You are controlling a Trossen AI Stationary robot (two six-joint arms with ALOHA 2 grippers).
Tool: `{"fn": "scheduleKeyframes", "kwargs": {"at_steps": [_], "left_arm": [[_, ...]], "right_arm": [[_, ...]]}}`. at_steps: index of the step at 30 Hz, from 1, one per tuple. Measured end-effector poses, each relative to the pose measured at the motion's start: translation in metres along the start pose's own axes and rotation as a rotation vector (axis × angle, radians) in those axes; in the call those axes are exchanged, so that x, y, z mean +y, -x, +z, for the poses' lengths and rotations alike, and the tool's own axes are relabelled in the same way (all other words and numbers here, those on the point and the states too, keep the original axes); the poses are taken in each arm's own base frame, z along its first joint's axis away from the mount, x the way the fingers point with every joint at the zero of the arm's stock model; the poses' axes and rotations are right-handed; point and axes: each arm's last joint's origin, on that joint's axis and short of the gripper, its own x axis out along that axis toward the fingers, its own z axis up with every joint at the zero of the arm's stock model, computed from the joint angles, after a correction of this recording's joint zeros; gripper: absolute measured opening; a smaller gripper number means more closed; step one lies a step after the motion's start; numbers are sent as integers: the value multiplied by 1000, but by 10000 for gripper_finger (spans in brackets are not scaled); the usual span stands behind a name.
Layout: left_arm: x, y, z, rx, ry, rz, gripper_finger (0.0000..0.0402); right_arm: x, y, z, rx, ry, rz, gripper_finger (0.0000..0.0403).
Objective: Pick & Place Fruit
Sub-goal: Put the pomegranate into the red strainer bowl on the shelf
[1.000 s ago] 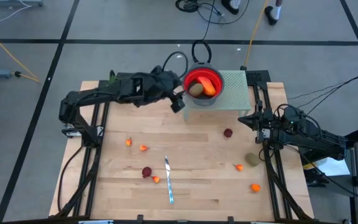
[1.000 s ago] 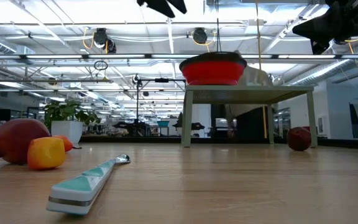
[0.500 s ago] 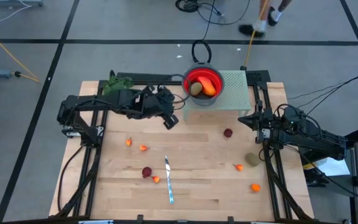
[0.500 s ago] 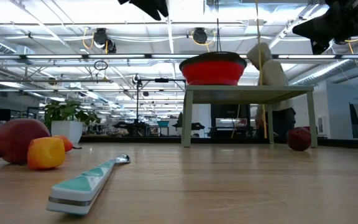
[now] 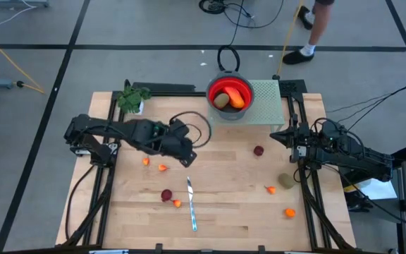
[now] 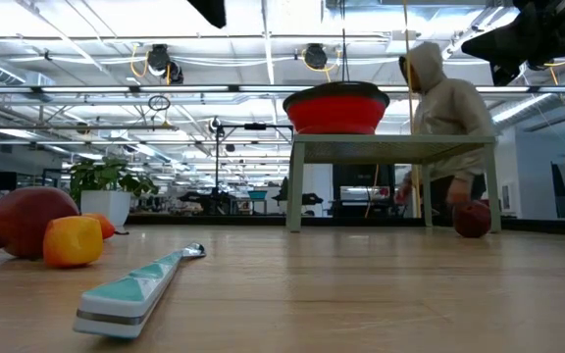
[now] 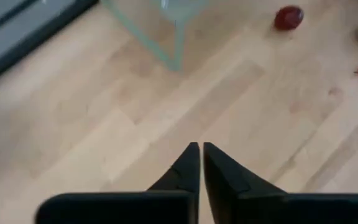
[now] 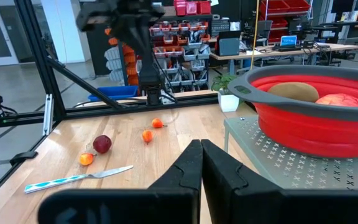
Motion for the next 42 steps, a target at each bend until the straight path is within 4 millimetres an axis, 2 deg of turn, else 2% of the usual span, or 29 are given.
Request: {"fn": "scheduleKeyframes", "kwargs": {"at_steps": [2, 7, 12, 19, 28, 38, 42], "left_arm": [[-6, 1, -8, 10, 34, -4, 3], [-21, 4, -28, 43, 114, -5, 13], [-30, 1, -47, 148, 208, 21, 3], [-47, -17, -67, 279, 264, 82, 2], [-60, -38, -80, 434, 307, 138, 4], [-63, -37, -86, 453, 331, 151, 1], [-63, -40, -92, 455, 336, 167, 14]], "right_arm": [[0, 0, 0, 0, 0, 0, 0], [0, 0, -1, 7, -1, 0, 0], [0, 0, -1, 9, -1, 0, 0], [0, 0, -2, 20, -3, -1, 0], [0, 0, -2, 25, -4, -1, 0], [0, 0, -2, 25, -4, -1, 0], [0, 0, -2, 25, -4, -1, 0]]}}
